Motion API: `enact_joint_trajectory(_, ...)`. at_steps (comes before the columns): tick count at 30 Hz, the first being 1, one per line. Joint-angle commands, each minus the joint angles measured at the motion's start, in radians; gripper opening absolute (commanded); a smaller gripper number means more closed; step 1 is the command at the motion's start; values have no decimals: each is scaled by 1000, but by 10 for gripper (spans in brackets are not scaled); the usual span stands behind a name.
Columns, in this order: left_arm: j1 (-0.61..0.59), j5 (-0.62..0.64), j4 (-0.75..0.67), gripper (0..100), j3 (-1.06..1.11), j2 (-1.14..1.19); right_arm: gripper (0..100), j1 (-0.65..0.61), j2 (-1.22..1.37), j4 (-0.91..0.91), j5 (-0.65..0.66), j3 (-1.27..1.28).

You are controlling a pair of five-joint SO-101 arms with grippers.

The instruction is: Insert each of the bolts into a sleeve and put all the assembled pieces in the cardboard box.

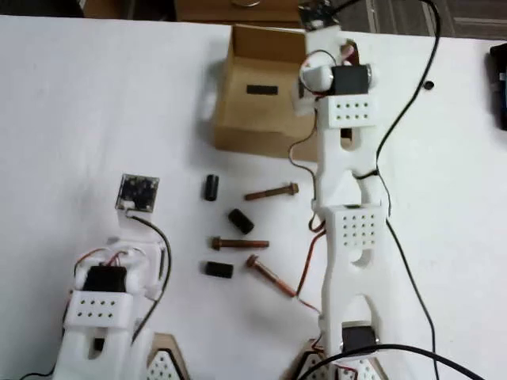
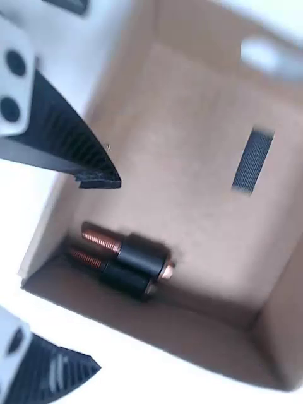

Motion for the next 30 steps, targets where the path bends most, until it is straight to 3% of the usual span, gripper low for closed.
enact_joint_trajectory(1, -8, 2, -15, 21, -4, -2, 380, -93, -266, 21, 52, 216)
enact_joint_trajectory(10, -9, 2, -15, 21, -4, -2, 380, -314, -707, 18, 55, 1091)
enact_joint_trajectory(19, -8, 2, -15, 21, -4, -2, 379, -486, -746, -35, 49, 1378)
enact_joint_trajectory(30, -9, 3, -15, 21, -2, -2, 379, -489, -822, -555, 48, 1726)
